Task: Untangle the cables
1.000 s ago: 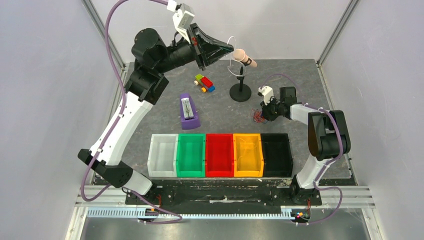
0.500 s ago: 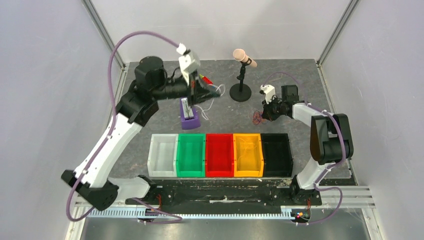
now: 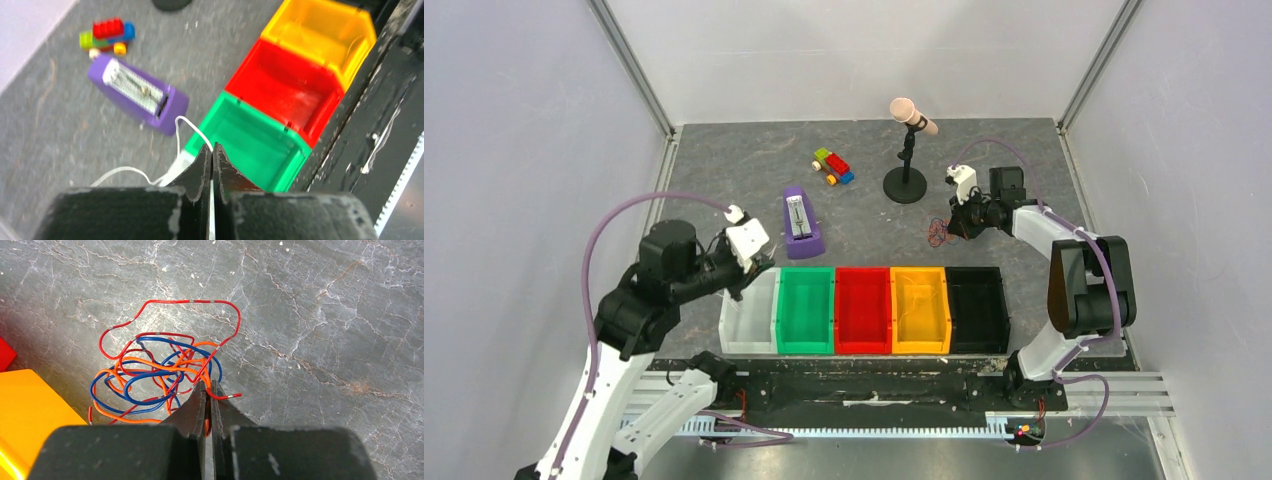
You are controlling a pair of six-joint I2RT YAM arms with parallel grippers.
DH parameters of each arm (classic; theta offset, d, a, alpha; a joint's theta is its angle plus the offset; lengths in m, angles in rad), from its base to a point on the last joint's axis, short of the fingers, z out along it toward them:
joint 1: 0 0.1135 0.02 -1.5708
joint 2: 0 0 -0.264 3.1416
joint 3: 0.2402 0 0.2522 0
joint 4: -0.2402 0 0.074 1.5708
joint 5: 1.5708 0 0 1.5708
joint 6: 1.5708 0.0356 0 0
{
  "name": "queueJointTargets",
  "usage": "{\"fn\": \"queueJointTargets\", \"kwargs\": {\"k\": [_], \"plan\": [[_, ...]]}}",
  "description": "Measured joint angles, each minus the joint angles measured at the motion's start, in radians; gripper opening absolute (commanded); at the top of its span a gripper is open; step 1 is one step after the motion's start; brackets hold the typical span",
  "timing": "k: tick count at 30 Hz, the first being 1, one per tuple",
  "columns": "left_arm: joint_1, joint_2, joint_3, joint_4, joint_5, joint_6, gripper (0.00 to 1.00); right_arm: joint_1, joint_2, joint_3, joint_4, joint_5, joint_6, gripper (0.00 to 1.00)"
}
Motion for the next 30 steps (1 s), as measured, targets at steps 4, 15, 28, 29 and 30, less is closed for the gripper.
{"fn": "queueJointTargets", "kwargs": {"k": [4,15,28,29,30], "plan": [[0.002,-0.09,-0.119,-0.034,-0.08,0.003,0.02,0.0,-0.007,0.0,-0.004,-0.002,0.007,0.0],[0.029,-0.046,-0.2,-0.038,-0.187,-0.028,0.02,0.0,-0.008,0.0,-0.009,-0.005,0.02,0.0],[0.137,0.073,-0.105,-0.355,0.035,0.236,0.02,0.0,-0.048,0.0,-0.027,-0.005,0.004,0.0],[0.137,0.053,-0.095,-0.383,0.046,0.26,0.02,0.0,-0.048,0.0,-0.028,-0.005,0.004,0.0],[0.137,0.039,-0.087,-0.41,0.055,0.277,0.02,0.0,-0.048,0.0,-0.029,-0.005,0.004,0.0]]}}
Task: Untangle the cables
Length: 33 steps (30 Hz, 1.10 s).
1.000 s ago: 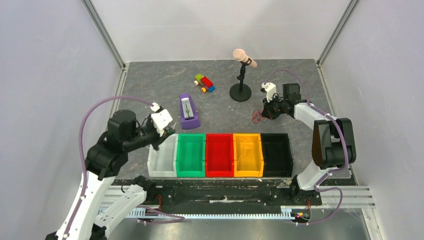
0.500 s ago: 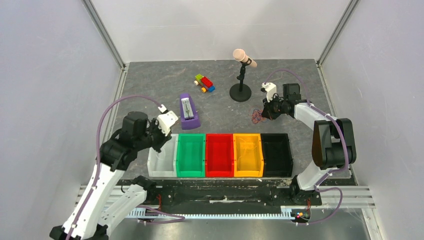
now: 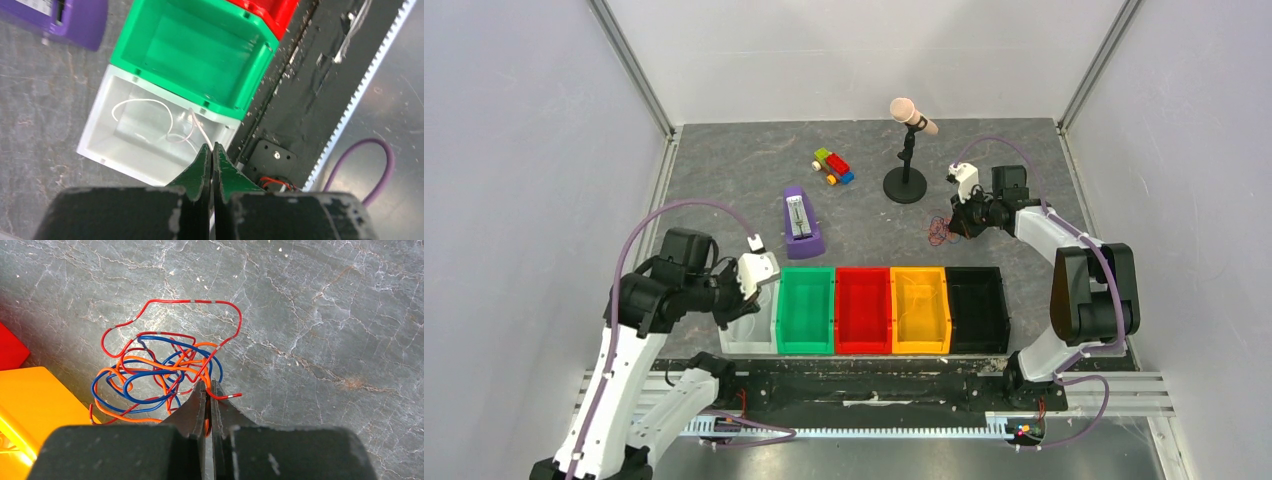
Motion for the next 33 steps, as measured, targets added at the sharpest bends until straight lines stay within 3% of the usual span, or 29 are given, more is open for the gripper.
{"fn": "queueJointTargets", "kwargs": {"k": [7,22,24,27,29,33], "plan": [[0.0,0.042,-0.078,-0.04,-0.043,0.039,0.02,0.0,0.0,0.0,-0.002,-0.001,0.006,0.0],[0.022,0.291,-0.31,0.42,-0.301,-0.032,0.02,0.0,0.0,0.0,-0.002,-0.003,0.008,0.0],[0.039,0.311,-0.353,0.453,-0.32,-0.008,0.12,0.0,0.0,0.0,-0.004,-0.003,0.003,0.0],[0.073,0.313,-0.381,0.462,-0.335,0.021,0.43,0.0,0.0,0.0,-0.011,-0.003,-0.01,0.0],[0.091,0.305,-0.372,0.452,-0.328,0.032,0.58,0.0,0.0,0.0,-0.016,-0.003,-0.018,0.0],[0.1,0.262,-0.28,0.378,-0.294,0.04,0.67,0.0,0.0,0.0,-0.022,-0.005,-0.024,0.0]]}}
